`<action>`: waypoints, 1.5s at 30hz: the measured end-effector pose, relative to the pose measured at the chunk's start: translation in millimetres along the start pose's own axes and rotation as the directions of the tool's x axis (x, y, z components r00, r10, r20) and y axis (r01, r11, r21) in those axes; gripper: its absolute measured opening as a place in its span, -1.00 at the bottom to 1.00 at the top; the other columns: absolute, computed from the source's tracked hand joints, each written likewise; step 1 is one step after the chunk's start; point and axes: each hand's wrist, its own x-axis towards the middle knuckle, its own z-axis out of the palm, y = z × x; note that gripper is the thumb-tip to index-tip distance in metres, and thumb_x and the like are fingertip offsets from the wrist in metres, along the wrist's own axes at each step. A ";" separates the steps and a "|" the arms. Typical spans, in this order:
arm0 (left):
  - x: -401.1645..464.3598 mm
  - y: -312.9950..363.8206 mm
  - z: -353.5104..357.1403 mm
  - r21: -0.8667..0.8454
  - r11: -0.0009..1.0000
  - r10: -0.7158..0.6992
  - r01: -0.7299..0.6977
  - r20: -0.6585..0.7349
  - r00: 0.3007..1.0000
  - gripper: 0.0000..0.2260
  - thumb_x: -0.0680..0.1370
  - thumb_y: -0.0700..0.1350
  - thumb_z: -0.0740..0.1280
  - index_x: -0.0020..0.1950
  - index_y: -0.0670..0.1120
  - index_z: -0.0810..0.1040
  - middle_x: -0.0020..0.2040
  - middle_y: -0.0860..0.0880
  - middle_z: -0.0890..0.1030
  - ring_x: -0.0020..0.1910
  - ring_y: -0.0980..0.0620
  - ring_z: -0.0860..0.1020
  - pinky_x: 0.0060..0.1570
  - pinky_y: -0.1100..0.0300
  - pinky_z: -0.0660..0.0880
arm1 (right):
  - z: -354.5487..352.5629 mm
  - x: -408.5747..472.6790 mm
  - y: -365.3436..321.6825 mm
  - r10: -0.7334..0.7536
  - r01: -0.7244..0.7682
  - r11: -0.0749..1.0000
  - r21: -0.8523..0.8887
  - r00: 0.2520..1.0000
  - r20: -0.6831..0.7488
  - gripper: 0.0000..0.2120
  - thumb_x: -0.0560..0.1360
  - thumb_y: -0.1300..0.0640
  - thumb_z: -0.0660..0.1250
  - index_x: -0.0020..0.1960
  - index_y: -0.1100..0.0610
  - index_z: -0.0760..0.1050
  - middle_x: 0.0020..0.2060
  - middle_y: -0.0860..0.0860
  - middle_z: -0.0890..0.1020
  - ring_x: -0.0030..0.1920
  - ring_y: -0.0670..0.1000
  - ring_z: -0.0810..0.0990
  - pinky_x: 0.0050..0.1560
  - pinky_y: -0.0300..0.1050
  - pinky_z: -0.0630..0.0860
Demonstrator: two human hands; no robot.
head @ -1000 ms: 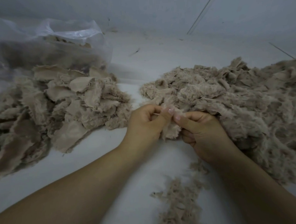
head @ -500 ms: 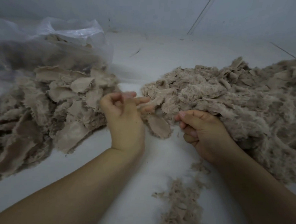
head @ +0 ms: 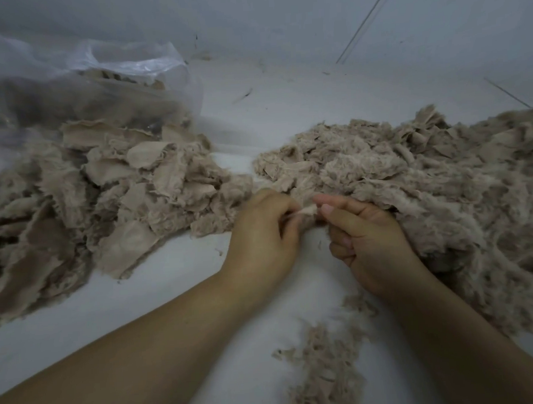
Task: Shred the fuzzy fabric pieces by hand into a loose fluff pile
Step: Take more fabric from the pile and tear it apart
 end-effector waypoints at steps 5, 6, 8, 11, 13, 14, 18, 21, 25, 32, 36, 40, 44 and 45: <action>-2.4 4.3 1.9 -0.090 0.985 0.132 -0.148 -0.161 0.978 -0.91 0.46 -0.27 0.43 -0.07 -0.20 0.70 -0.12 -0.11 0.53 -0.16 0.00 0.52 -0.19 0.21 0.49 | 1.2 -0.1 -1.2 -0.041 0.041 0.999 0.006 0.998 0.056 -0.78 0.41 0.02 0.37 -0.12 0.18 0.49 -0.36 0.06 0.45 -0.58 -0.15 0.17 -0.61 -0.32 0.16; -3.0 4.0 3.2 -0.075 0.983 0.156 -0.167 -0.139 0.978 -0.90 0.46 -0.27 0.43 -0.06 -0.20 0.71 -0.12 -0.14 0.54 -0.14 -0.02 0.51 -0.17 0.20 0.48 | 1.8 -0.6 -2.1 -0.043 0.043 0.999 -0.006 0.997 0.066 -0.72 0.39 -0.04 0.38 -0.14 0.18 0.48 -0.39 0.06 0.39 -0.57 -0.14 0.15 -0.61 -0.32 0.15; -4.1 4.2 5.5 -0.048 0.981 0.185 -0.189 -0.082 0.979 -0.90 0.47 -0.24 0.42 -0.06 -0.20 0.71 -0.11 -0.16 0.53 -0.11 -0.04 0.50 -0.13 0.19 0.45 | 1.8 -1.2 -2.9 -0.038 0.039 0.999 -0.007 0.996 0.075 -0.66 0.35 -0.10 0.40 -0.14 0.18 0.48 -0.41 0.05 0.32 -0.55 -0.14 0.14 -0.60 -0.32 0.13; -4.6 5.3 5.7 -0.083 0.984 0.153 -0.156 -0.048 0.987 -0.89 0.49 -0.17 0.40 -0.08 -0.16 0.72 -0.12 -0.09 0.52 -0.12 0.04 0.48 -0.13 0.32 0.39 | 0.5 -0.8 -1.9 -0.011 0.012 1.000 -0.008 0.999 0.053 -0.85 0.45 0.13 0.40 -0.13 0.22 0.51 -0.45 0.06 0.37 -0.59 -0.16 0.18 -0.61 -0.34 0.15; -3.6 6.0 4.6 -0.189 0.981 0.027 -0.039 -0.069 0.997 -0.87 0.51 -0.13 0.37 -0.04 -0.12 0.69 -0.11 -0.06 0.53 -0.14 0.10 0.49 -0.13 0.37 0.40 | 1.0 0.1 -2.1 0.013 -0.013 1.000 -0.005 1.000 0.021 -0.95 0.53 0.32 0.32 -0.07 0.20 0.52 -0.48 0.02 0.48 -0.62 -0.18 0.23 -0.63 -0.35 0.17; -2.0 5.6 4.1 -0.260 0.964 -0.085 0.062 -0.079 0.993 -0.87 0.52 -0.11 0.36 0.01 -0.10 0.65 -0.09 -0.07 0.54 -0.15 0.07 0.51 -0.13 0.29 0.46 | 1.9 -0.2 -2.7 0.019 -0.019 1.000 -0.004 1.000 0.013 -0.90 0.54 0.37 0.29 -0.05 0.20 0.51 -0.48 0.00 0.51 -0.62 -0.18 0.26 -0.63 -0.35 0.18; 5.4 4.4 1.7 -0.490 0.716 -0.467 0.497 0.193 0.863 -0.74 0.55 -0.11 0.41 0.21 -0.12 0.54 -0.12 -0.02 0.59 -0.24 -0.01 0.58 -0.30 0.06 0.56 | 3.1 -1.8 -4.4 0.016 -0.016 1.000 -0.016 1.000 0.013 -0.86 0.53 0.41 0.29 -0.04 0.20 0.51 -0.46 -0.03 0.54 -0.61 -0.19 0.29 -0.62 -0.35 0.21; 6.3 2.9 -0.1 -0.591 0.597 -0.430 0.542 0.334 0.839 -0.96 0.55 -0.20 0.39 -0.06 -0.12 0.65 -0.33 -0.06 0.62 -0.45 0.06 0.55 -0.50 0.23 0.47 | 2.9 -2.5 -4.5 0.013 -0.013 1.000 -0.010 1.000 0.024 -0.84 0.52 0.44 0.29 -0.06 0.21 0.52 -0.50 -0.06 0.53 -0.62 -0.19 0.30 -0.62 -0.36 0.23; 7.0 -3.0 0.2 -0.702 0.517 -0.483 0.490 0.234 0.844 -0.82 0.53 -0.30 0.38 -0.23 -0.09 0.59 -0.42 -0.11 0.55 -0.53 0.04 0.47 -0.55 0.28 0.38 | 3.6 -2.8 -4.3 0.010 -0.010 1.000 -0.012 1.000 0.026 -0.84 0.50 0.45 0.30 -0.06 0.22 0.52 -0.49 -0.04 0.53 -0.61 -0.18 0.27 -0.61 -0.34 0.22; 12.3 -7.6 -3.8 -0.730 0.556 -0.567 0.398 0.018 0.824 -0.79 0.53 -0.38 0.32 -0.26 -0.14 0.54 -0.52 -0.03 0.49 -0.62 0.10 0.36 -0.60 0.33 0.28 | 5.8 -3.0 -6.5 0.019 -0.018 0.998 0.058 1.000 -0.011 -0.82 0.56 0.45 0.21 -0.06 0.22 0.48 -0.49 -0.03 0.49 -0.62 -0.18 0.25 -0.62 -0.34 0.21; 5.8 -3.4 -18.9 -0.626 0.534 -0.086 0.569 0.628 0.773 -0.75 0.48 -0.12 0.38 -0.34 -0.24 0.63 -0.54 -0.15 0.54 -0.69 0.05 0.40 -0.64 0.38 0.30 | 9.4 -5.8 -7.9 0.016 -0.014 0.996 0.085 1.000 -0.022 -0.83 0.56 0.44 0.21 -0.03 0.22 0.48 -0.50 -0.04 0.50 -0.63 -0.19 0.33 -0.62 -0.36 0.26; 2.5 -2.8 -14.6 -0.509 0.768 -0.057 0.390 0.553 0.831 -0.74 0.51 -0.10 0.43 -0.35 -0.16 0.63 -0.58 -0.05 0.50 -0.67 0.10 0.32 -0.57 0.35 0.27 | 8.9 -7.6 -9.4 0.024 -0.023 0.997 0.074 1.000 -0.016 -0.84 0.55 0.42 0.24 -0.01 0.20 0.49 -0.46 -0.01 0.51 -0.61 -0.18 0.37 -0.61 -0.35 0.29; 10.9 -9.4 -3.5 -0.500 0.786 -0.347 0.363 0.128 0.929 -0.79 0.43 -0.18 0.52 -0.20 -0.13 0.49 -0.56 0.03 0.41 -0.59 0.10 0.32 -0.54 0.30 0.28 | 6.9 -5.0 -8.5 0.032 -0.031 0.998 0.063 0.999 -0.018 -0.85 0.55 0.42 0.24 -0.02 0.21 0.49 -0.43 0.02 0.52 -0.61 -0.18 0.29 -0.62 -0.34 0.19; 11.3 -8.7 -3.5 -0.474 0.786 -0.353 0.396 0.182 0.918 -0.77 0.43 -0.15 0.52 -0.15 -0.13 0.46 -0.55 0.01 0.43 -0.59 0.09 0.35 -0.55 0.31 0.29 | 6.8 -4.6 -8.1 0.033 -0.032 0.998 0.060 0.999 -0.015 -0.85 0.54 0.42 0.25 -0.02 0.21 0.50 -0.42 0.02 0.52 -0.61 -0.18 0.29 -0.62 -0.34 0.19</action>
